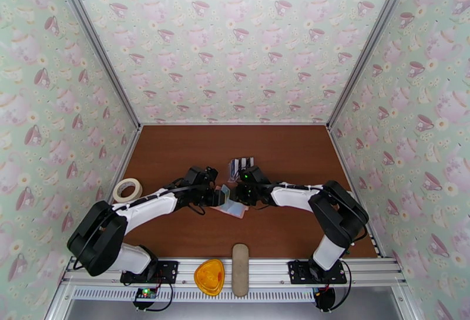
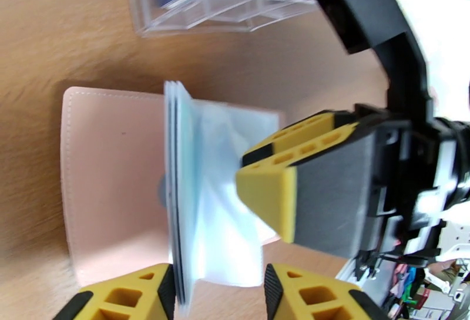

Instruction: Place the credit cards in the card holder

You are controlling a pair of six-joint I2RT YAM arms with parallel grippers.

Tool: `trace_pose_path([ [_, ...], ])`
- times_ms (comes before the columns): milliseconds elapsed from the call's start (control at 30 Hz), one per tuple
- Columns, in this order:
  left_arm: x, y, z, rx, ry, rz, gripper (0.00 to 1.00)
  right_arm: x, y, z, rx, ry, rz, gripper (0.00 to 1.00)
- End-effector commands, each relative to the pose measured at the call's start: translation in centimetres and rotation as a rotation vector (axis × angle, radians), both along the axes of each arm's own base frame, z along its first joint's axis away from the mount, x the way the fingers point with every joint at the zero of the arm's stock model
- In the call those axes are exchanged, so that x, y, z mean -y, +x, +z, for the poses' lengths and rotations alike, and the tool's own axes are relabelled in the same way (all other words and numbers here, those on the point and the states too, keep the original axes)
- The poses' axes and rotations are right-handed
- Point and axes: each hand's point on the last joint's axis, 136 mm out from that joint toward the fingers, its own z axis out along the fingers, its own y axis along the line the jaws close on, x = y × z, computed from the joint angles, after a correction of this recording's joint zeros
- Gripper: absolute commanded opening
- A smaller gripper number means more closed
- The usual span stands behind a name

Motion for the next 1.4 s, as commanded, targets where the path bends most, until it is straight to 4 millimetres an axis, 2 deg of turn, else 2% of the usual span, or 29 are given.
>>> trace_pose_path([
  [0,-1.0,0.1,-0.5,0.01,0.086,0.004,0.46,-0.9,0.2,0.3,-0.014,0.039,0.009,0.33],
  [200,-3.1,0.7,-0.6,0.054,0.207,0.048,0.46,-1.2,0.3,0.3,-0.021,0.045,0.009,0.33],
  [333,-3.4,0.7,-0.4,0.072,0.242,0.045,0.46,-1.2,0.2,-0.2,-0.033,0.041,0.005,0.33],
  [500,-0.1,-0.7,1.3,0.111,0.084,-0.059,0.46,-1.8,0.1,0.1,-0.036,0.07,0.011,0.32],
  [633,1.9,-1.9,3.3,0.182,0.029,-0.135,0.46,-2.1,0.3,0.7,-0.031,0.087,0.008,0.32],
  [700,2.4,-2.3,3.5,0.2,0.04,-0.164,0.46,-2.3,0.3,0.7,-0.032,0.09,0.01,0.32],
  [900,2.6,-3.1,2.1,0.226,0.192,-0.226,0.46,-2.8,0.3,1.0,-0.036,0.113,0.014,0.32],
  [1067,2.1,-3.3,-0.2,0.247,0.34,-0.248,0.46,-2.8,0.0,0.1,-0.062,0.105,0.016,0.32],
  [1233,1.6,-2.7,-1.9,0.305,0.467,-0.249,0.45,-3.0,-0.1,-0.4,-0.079,0.113,0.018,0.32],
  [1367,1.2,-1.8,-2.4,0.351,0.517,-0.216,0.44,-3.1,-0.1,-0.4,-0.079,0.12,0.022,0.32],
])
